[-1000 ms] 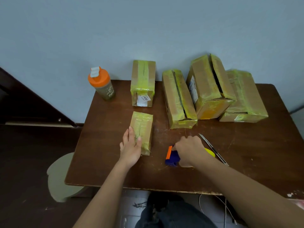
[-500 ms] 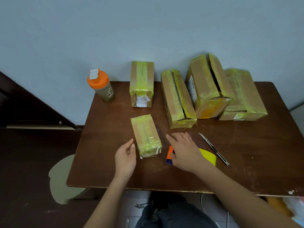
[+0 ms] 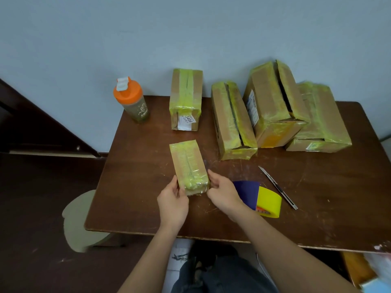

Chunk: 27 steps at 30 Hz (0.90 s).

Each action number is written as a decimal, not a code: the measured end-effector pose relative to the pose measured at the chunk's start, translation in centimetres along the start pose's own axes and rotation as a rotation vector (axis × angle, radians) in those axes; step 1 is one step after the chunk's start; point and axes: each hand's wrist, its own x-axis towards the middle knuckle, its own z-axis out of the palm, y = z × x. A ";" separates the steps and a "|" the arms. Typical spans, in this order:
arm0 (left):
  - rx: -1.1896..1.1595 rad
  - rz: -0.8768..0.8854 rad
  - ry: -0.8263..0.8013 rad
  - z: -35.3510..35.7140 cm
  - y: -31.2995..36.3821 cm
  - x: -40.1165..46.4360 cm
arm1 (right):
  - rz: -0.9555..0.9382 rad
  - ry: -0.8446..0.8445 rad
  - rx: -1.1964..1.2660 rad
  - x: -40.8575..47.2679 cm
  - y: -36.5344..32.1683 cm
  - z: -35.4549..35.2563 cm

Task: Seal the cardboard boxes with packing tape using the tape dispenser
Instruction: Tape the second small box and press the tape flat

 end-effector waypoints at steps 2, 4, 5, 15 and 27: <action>-0.065 -0.015 -0.039 0.0 0.2 -0.2 | -0.004 -0.048 -0.003 0.2 0.4 -0.2; -0.112 -0.002 -0.095 -0.5 0.2 -0.3 | -0.030 -0.075 -0.004 0.4 0.5 -0.5; -0.111 0.032 -0.113 -0.7 0.1 -0.2 | -0.072 -0.065 -0.004 0.5 0.5 -0.6; 0.086 0.274 -0.114 -1.3 -2.1 1.3 | -0.402 0.044 -0.260 1.9 2.7 -0.4; 0.393 0.692 0.010 -1.0 -3.3 2.3 | -0.665 0.141 -0.730 3.4 3.4 -0.1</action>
